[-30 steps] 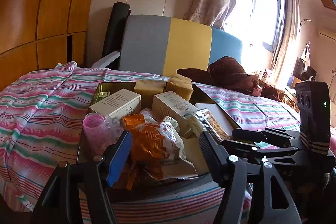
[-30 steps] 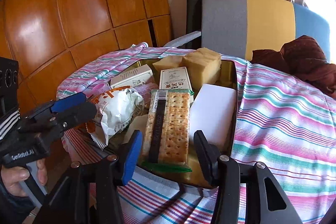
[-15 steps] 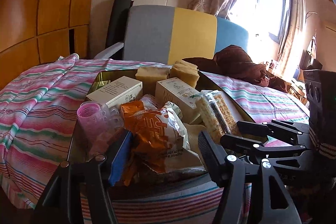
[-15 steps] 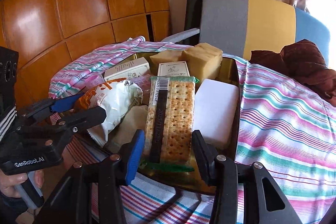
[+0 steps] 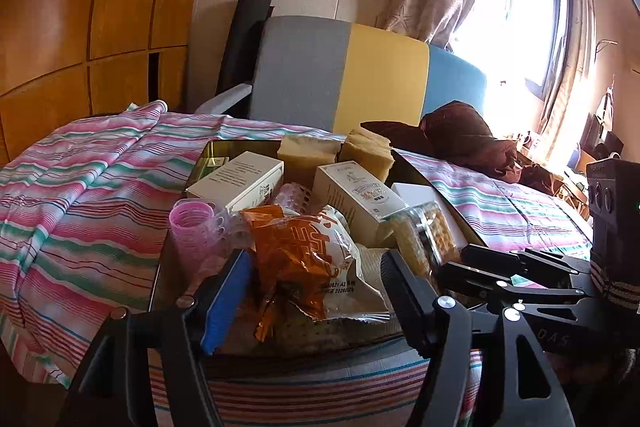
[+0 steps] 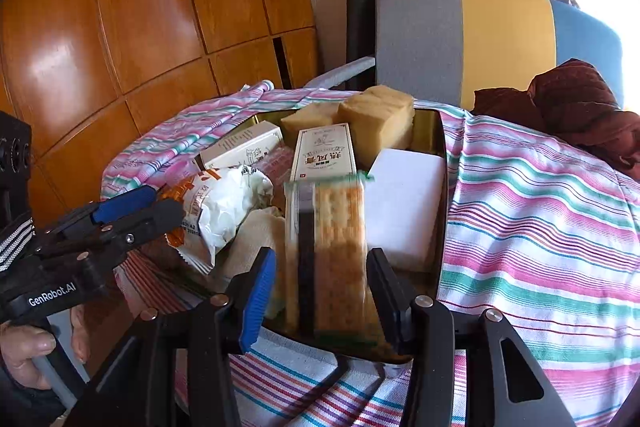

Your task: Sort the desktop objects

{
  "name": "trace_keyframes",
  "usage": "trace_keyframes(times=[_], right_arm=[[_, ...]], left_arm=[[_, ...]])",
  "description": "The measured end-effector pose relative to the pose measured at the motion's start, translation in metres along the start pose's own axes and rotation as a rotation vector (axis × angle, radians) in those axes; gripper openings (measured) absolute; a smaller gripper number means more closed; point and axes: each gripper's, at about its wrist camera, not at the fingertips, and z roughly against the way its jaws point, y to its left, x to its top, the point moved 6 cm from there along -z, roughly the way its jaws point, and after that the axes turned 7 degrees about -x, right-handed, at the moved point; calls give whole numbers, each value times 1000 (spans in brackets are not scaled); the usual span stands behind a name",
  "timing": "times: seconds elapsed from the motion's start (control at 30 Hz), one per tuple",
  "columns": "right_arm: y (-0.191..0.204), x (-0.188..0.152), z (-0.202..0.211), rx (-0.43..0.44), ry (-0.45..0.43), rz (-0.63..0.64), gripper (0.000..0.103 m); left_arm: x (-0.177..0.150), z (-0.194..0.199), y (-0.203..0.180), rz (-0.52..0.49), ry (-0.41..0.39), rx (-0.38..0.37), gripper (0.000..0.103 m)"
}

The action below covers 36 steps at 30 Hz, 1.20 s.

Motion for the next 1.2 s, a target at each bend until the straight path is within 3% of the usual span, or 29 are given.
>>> trace_keyframes(times=[0.1, 0.23, 0.33, 0.43, 0.5, 0.53, 0.63, 0.73, 0.97, 1.1, 1.2], right_arm=[[1, 2, 7, -17, -13, -7, 57], [5, 6, 17, -57, -25, -7, 58], [10, 8, 24, -112, -35, 13, 70], [14, 7, 30, -163, -40, 19, 82], [17, 6, 34, -193, -41, 30, 99], [19, 6, 37, -202, -45, 34, 102], [22, 6, 47, -274, -67, 37, 103], [24, 6, 48, -350, -32, 55, 103], [26, 0, 47, -321, -4, 47, 103], [25, -2, 47, -303, 0, 39, 103], [22, -3, 47, -306, 0, 23, 103]], left_arm=[[2, 7, 1, 6, -2, 25, 71], [7, 17, 1, 10, -10, 43, 71], [7, 23, 3, 15, -4, 66, 81], [8, 32, 2, 10, -6, 81, 81], [8, 39, 0, 4, -9, 92, 81], [9, 42, -1, 1, -11, 98, 81], [10, 47, -6, -19, -6, 124, 81], [10, 52, -12, -41, -1, 151, 81], [12, 64, -26, -90, 10, 213, 81], [13, 71, -33, -119, 16, 249, 75], [13, 74, -31, -87, -14, 271, 75]])
